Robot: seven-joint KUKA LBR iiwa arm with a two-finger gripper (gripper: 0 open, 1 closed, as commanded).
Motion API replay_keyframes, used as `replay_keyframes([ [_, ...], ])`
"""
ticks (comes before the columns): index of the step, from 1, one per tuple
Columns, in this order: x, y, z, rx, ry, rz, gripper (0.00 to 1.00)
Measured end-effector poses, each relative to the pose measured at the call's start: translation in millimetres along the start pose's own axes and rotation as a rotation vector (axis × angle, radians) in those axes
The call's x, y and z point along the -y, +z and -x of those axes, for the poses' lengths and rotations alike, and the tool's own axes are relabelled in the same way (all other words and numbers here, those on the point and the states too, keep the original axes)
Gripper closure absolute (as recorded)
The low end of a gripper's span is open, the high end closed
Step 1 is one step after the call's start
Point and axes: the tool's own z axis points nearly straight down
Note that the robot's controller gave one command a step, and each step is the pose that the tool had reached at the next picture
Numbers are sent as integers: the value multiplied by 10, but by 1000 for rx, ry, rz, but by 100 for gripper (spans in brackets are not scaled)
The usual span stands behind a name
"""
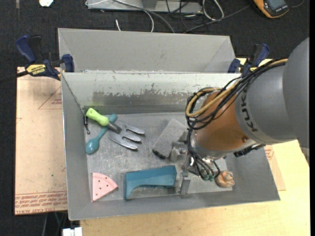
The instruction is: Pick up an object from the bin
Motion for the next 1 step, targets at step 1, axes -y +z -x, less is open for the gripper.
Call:
replay_keyframes([
  [1, -499, -195, -119, 1, -32, 1, 0],
])
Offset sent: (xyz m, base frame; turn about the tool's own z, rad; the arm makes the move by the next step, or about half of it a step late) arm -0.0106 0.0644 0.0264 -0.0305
